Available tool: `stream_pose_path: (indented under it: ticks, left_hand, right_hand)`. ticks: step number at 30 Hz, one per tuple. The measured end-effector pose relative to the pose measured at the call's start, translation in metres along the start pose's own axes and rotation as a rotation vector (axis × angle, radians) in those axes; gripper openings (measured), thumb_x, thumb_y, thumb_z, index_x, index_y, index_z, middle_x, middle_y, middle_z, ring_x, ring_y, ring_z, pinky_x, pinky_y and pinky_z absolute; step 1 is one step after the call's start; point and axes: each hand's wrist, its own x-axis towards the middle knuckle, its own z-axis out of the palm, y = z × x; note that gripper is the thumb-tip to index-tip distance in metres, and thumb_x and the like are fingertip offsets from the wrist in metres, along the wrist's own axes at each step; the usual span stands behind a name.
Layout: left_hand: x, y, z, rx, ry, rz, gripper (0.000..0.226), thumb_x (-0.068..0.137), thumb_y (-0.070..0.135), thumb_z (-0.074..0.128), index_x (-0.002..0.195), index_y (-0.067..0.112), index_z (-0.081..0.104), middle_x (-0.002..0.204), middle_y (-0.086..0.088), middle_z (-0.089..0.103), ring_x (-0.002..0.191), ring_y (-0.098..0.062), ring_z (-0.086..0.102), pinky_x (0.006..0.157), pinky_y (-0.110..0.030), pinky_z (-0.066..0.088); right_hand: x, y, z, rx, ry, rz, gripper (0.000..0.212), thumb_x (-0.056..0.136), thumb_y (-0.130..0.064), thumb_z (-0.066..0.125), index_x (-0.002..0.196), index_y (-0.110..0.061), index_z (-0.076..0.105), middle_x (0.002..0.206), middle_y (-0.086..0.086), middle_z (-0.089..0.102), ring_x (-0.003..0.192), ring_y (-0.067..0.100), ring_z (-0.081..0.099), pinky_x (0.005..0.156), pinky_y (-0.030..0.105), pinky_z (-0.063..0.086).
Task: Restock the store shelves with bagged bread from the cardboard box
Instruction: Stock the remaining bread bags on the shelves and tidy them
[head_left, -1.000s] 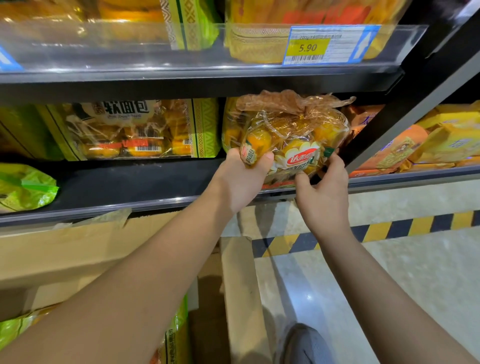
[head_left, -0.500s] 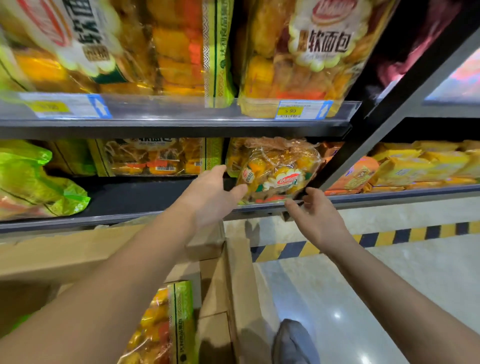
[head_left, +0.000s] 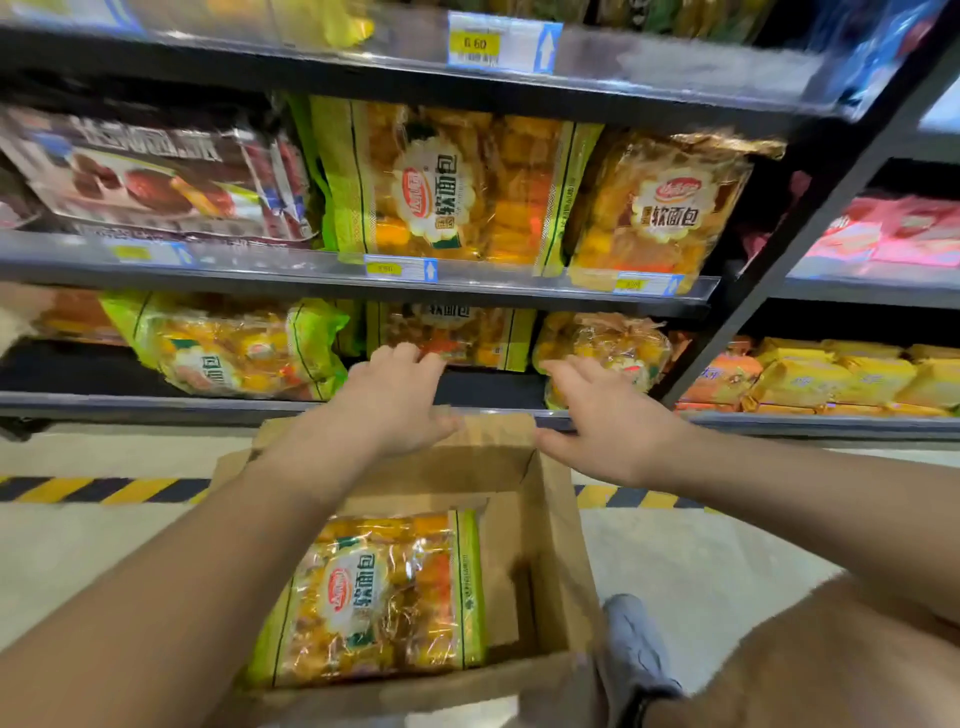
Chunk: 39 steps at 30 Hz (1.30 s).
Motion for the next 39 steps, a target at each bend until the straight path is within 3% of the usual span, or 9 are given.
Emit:
stream_pose_path:
  ticks: [4, 9, 14, 18, 22, 30, 34, 36, 39]
  left_hand:
    - [-0.044, -0.019, 0.01, 0.056, -0.071, -0.081, 0.075, 0.092, 0.059, 0.062, 0.153, 0.022, 0.038, 0.152, -0.01, 0.043, 0.139, -0.032, 0.042, 0.109, -0.047, 0.044]
    - [-0.079, -0.045, 0.056, 0.059, -0.199, -0.17, 0.069, 0.093, 0.051, 0.064, 0.149, 0.019, 0.042, 0.147, -0.012, 0.045, 0.137, -0.033, 0.043, 0.108, -0.047, 0.042]
    - [-0.097, -0.069, 0.101, 0.052, -0.285, -0.227, 0.064, 0.095, 0.048, 0.062, 0.148, 0.019, 0.042, 0.147, -0.012, 0.044, 0.137, -0.032, 0.042, 0.108, -0.044, 0.042]
    - [-0.098, -0.087, 0.13, 0.023, -0.323, -0.242, 0.068, 0.097, 0.046, 0.06, 0.154, 0.019, 0.035, 0.155, -0.012, 0.039, 0.143, -0.031, 0.038, 0.11, -0.044, 0.041]
    - [-0.09, -0.104, 0.162, -0.035, -0.432, -0.298, 0.068, 0.099, 0.046, 0.056, 0.156, 0.019, 0.032, 0.157, -0.013, 0.034, 0.145, -0.034, 0.035, 0.109, -0.045, 0.043]
    - [-0.07, -0.128, 0.224, 0.042, -0.605, -0.347, 0.071, 0.099, 0.04, 0.055, 0.159, 0.018, 0.023, 0.16, -0.015, 0.027, 0.146, -0.035, 0.032, 0.109, -0.045, 0.042]
    - [-0.064, -0.138, 0.248, -0.028, -0.601, -0.456, 0.075, 0.099, 0.041, 0.055, 0.159, 0.016, 0.018, 0.158, -0.017, 0.028, 0.145, -0.034, 0.035, 0.109, -0.043, 0.043]
    - [-0.061, -0.144, 0.26, -0.168, -0.606, -0.586, 0.085, 0.097, 0.041, 0.061, 0.16, 0.012, 0.011, 0.158, -0.019, 0.029, 0.145, -0.036, 0.036, 0.112, -0.045, 0.042]
    - [-0.059, -0.155, 0.277, -0.37, -0.646, -0.734, 0.108, 0.093, 0.041, 0.068, 0.162, 0.009, -0.008, 0.163, -0.022, 0.023, 0.148, -0.04, 0.032, 0.118, -0.048, 0.037]
  right_hand:
    - [-0.015, -0.051, 0.025, -0.114, -0.08, -0.046, 0.067, 0.093, -0.055, 0.059, 0.147, -0.02, 0.041, 0.14, 0.008, 0.05, 0.127, 0.029, 0.05, 0.103, 0.043, 0.047]
    - [-0.031, -0.087, 0.081, -0.093, -0.184, 0.068, 0.05, 0.093, -0.055, 0.057, 0.128, -0.02, 0.05, 0.126, 0.008, 0.054, 0.124, 0.031, 0.048, 0.107, 0.044, 0.038]
    - [-0.037, -0.101, 0.127, -0.004, -0.241, 0.134, 0.059, 0.096, -0.052, 0.055, 0.146, -0.023, 0.043, 0.138, 0.007, 0.05, 0.134, 0.029, 0.044, 0.114, 0.043, 0.035]
    - [-0.024, -0.107, 0.158, 0.047, -0.272, 0.166, 0.054, 0.096, -0.048, 0.059, 0.143, -0.023, 0.047, 0.143, 0.006, 0.049, 0.133, 0.027, 0.045, 0.113, 0.044, 0.039]
    - [-0.013, -0.106, 0.19, 0.103, -0.347, 0.187, 0.06, 0.098, -0.046, 0.057, 0.151, -0.023, 0.039, 0.15, 0.007, 0.043, 0.136, 0.029, 0.044, 0.113, 0.044, 0.04]
    - [0.007, -0.087, 0.245, 0.077, -0.476, 0.229, 0.061, 0.097, -0.042, 0.058, 0.153, -0.025, 0.037, 0.149, 0.009, 0.042, 0.14, 0.03, 0.04, 0.115, 0.045, 0.037]
    - [0.014, -0.075, 0.269, 0.252, -0.51, 0.417, 0.067, 0.095, -0.046, 0.06, 0.154, -0.025, 0.036, 0.152, 0.008, 0.039, 0.134, 0.028, 0.047, 0.108, 0.042, 0.047]
    - [0.017, -0.068, 0.282, 0.397, -0.511, 0.546, 0.073, 0.094, -0.047, 0.063, 0.155, -0.022, 0.032, 0.152, 0.01, 0.038, 0.129, 0.028, 0.053, 0.102, 0.041, 0.052]
    - [0.022, -0.058, 0.298, 0.606, -0.568, 0.714, 0.088, 0.087, -0.051, 0.072, 0.156, -0.018, 0.028, 0.152, 0.01, 0.043, 0.134, 0.03, 0.051, 0.108, 0.042, 0.048]
